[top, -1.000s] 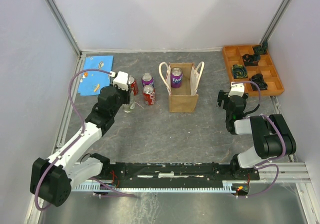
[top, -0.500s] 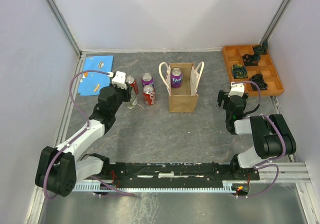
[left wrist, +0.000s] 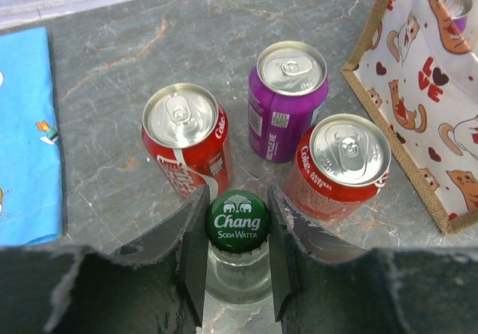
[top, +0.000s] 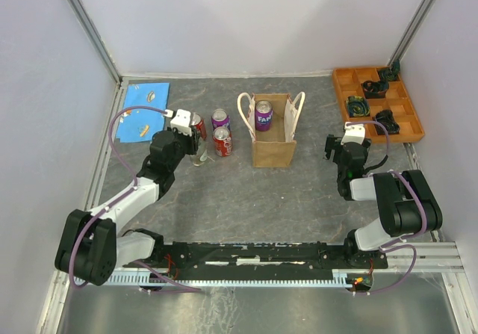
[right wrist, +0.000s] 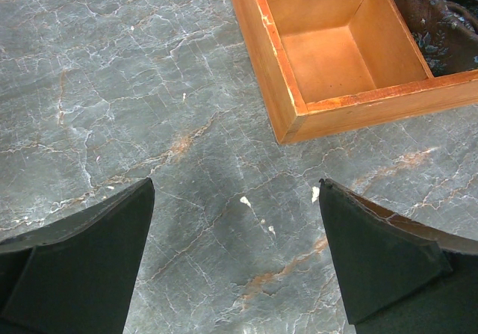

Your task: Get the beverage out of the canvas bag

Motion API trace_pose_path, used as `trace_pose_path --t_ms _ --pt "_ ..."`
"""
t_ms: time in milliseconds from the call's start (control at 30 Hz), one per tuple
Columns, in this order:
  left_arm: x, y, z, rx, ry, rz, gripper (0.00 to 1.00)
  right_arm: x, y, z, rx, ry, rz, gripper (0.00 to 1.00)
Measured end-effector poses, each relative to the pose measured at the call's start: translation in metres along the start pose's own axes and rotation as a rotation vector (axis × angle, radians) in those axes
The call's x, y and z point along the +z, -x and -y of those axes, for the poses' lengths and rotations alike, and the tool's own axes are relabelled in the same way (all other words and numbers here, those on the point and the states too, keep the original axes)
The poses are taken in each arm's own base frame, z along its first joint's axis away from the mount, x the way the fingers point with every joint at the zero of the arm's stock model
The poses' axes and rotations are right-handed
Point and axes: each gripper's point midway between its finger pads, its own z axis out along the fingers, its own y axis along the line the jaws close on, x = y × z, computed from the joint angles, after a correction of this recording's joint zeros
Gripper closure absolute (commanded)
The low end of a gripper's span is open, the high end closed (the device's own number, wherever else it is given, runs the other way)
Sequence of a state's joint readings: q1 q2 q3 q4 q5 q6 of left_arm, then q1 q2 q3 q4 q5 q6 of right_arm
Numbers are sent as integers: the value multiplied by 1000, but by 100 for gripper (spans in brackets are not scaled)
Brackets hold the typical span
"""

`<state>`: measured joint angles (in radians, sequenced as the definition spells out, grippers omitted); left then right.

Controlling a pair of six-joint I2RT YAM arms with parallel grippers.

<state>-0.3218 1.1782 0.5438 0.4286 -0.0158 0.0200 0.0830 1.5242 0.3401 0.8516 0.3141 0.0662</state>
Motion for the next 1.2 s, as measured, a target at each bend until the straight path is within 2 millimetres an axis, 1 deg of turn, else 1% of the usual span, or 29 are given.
trace_pose_path --t_ms 67,300,367,400,467,567,633,733,767,800,867,967,1033,1100,1200 --pt "-1 -5 1 -10 0 -7 88 0 0 0 0 0 0 1" --pt "-1 -5 1 -32 0 17 88 0 0 0 0 0 0 1" --pt "0 -4 1 -34 0 26 86 0 0 0 0 0 0 1" --pt "1 -4 2 -35 0 28 83 0 0 0 0 0 0 1" --pt "3 -4 2 -36 0 35 71 0 0 0 0 0 0 1" --pt "6 -4 2 -36 0 43 40 0 0 0 0 0 0 1" --pt "6 -2 2 -38 0 50 31 0 0 0 0 0 0 1" --pt "8 9 2 -42 0 81 11 0 0 0 0 0 0 1" --pt "8 13 2 -42 0 90 6 0 0 0 0 0 0 1" --pt "9 17 1 -42 0 97 3 0 0 0 0 0 0 1" --pt "8 26 1 -43 0 113 2 0 0 0 0 0 0 1" --pt "5 44 1 -43 0 143 4 0 0 0 0 0 0 1" --pt "2 64 1 -43 -2 171 7 0 0 0 0 0 0 1" --pt "0 92 3 -39 -18 218 10 0 0 0 0 0 0 1" --pt "-4 143 13 -22 -80 296 12 0 0 0 0 0 0 1"
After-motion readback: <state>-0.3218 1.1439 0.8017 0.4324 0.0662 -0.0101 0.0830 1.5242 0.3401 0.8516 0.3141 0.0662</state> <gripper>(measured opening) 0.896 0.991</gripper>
